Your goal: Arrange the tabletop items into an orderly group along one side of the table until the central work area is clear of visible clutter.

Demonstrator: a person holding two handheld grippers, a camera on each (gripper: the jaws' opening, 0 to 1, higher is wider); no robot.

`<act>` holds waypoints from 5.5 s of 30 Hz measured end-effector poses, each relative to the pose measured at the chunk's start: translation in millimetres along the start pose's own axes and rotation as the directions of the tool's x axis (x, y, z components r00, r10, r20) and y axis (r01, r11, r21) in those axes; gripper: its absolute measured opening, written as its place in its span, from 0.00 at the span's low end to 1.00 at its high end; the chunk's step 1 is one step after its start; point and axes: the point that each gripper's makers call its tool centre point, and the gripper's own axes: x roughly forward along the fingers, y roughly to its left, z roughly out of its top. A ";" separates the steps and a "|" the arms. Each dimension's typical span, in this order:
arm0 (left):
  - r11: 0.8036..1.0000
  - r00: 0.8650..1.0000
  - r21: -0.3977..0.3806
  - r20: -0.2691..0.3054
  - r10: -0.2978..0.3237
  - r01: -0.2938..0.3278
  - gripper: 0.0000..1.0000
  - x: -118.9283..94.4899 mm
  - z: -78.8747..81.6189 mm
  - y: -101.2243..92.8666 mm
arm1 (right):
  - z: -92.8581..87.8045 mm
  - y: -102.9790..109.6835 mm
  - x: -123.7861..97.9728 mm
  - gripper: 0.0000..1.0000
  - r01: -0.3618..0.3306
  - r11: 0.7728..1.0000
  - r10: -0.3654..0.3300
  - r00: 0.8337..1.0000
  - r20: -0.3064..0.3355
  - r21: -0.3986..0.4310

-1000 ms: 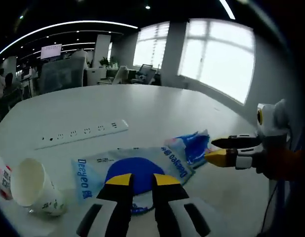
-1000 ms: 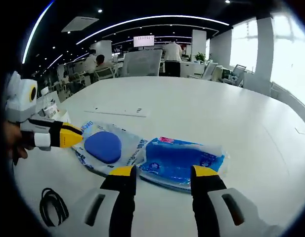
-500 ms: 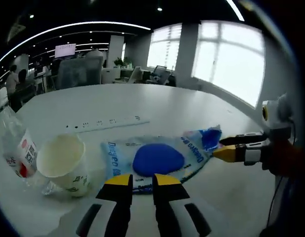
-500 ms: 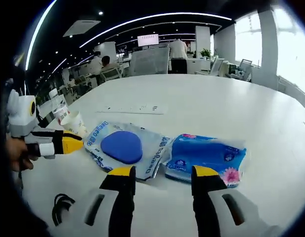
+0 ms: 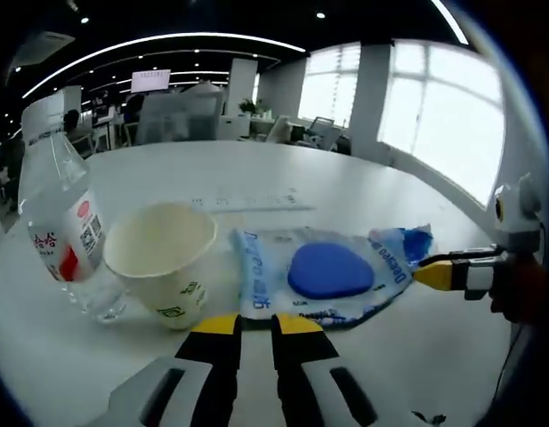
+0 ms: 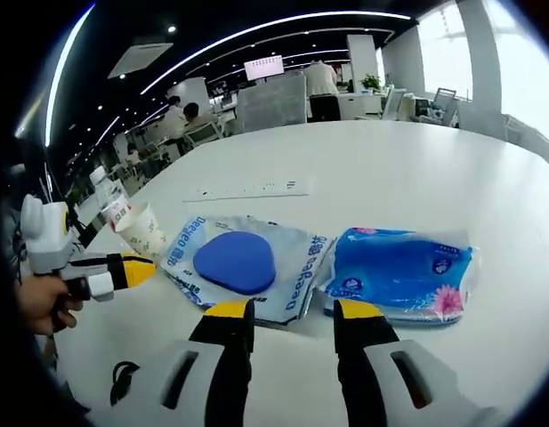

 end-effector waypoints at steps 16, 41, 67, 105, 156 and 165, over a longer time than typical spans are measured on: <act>0.999 1.000 -0.049 -0.008 0.016 -0.016 0.10 15.5 -3.6 3.3 | -15.3 -1.6 16.7 0.07 -0.014 0.998 0.018 0.998 -0.067 0.060; 1.000 1.000 0.018 0.009 -0.019 0.019 0.00 11.0 -3.0 5.1 | -1.7 4.0 24.2 0.00 -0.036 0.999 0.036 0.999 -0.036 -0.014; 0.995 0.996 0.071 0.046 -0.072 0.069 0.10 -15.6 7.1 -11.5 | 24.0 -28.8 9.6 0.15 0.106 0.994 -0.105 0.994 0.041 -0.011; 0.989 0.992 0.128 0.092 -0.087 0.075 0.12 -55.2 11.7 -2.7 | 9.9 -31.8 24.3 0.01 0.072 0.995 -0.078 0.994 -0.072 -0.074; 0.953 0.953 0.131 -0.171 -0.250 0.274 0.25 -111.9 -113.6 -67.4 | -128.5 123.8 -70.7 0.23 -0.221 0.937 0.161 0.960 -0.228 -0.270; 0.956 0.961 0.146 -0.155 -0.231 0.253 0.22 -103.5 -112.0 -70.7 | -127.7 124.9 -70.8 0.22 -0.194 0.947 0.142 0.968 -0.206 -0.257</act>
